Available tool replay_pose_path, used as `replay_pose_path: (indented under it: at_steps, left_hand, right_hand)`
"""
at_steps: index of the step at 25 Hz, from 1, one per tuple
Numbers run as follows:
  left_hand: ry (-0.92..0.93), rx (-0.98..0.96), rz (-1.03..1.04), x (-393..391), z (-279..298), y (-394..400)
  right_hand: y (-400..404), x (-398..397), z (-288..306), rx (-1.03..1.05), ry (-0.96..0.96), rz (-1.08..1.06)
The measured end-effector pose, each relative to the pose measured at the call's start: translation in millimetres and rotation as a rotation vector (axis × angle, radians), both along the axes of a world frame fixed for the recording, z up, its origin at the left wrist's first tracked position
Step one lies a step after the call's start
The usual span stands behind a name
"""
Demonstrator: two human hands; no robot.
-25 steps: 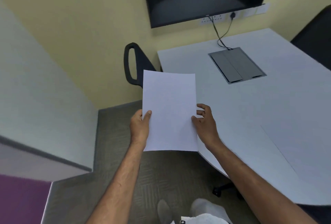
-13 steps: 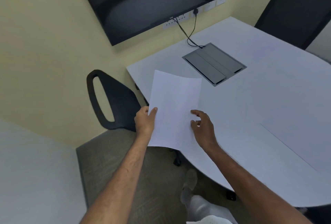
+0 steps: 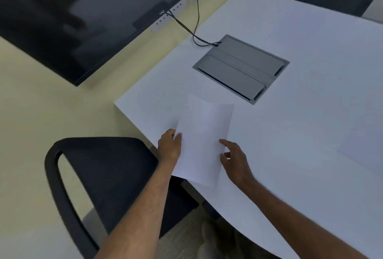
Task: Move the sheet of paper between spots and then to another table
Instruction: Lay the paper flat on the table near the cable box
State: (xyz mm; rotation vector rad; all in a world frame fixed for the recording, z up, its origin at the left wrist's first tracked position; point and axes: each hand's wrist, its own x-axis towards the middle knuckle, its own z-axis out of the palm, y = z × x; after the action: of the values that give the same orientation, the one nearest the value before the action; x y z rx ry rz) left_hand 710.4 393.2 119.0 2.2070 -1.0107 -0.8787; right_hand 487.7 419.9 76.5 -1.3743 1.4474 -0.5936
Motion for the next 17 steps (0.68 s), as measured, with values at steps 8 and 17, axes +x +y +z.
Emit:
replay_pose_path:
  at_steps: [8,17]
  left_hand:
    - [0.009,0.101,-0.073,59,-85,-83]
    - [-0.11,0.067,-0.261,101,-135,-127]
  right_hand:
    - [-48,51,-72,0.079,0.064,-0.098]
    - [-62,92,-113,-0.187,0.683,0.218]
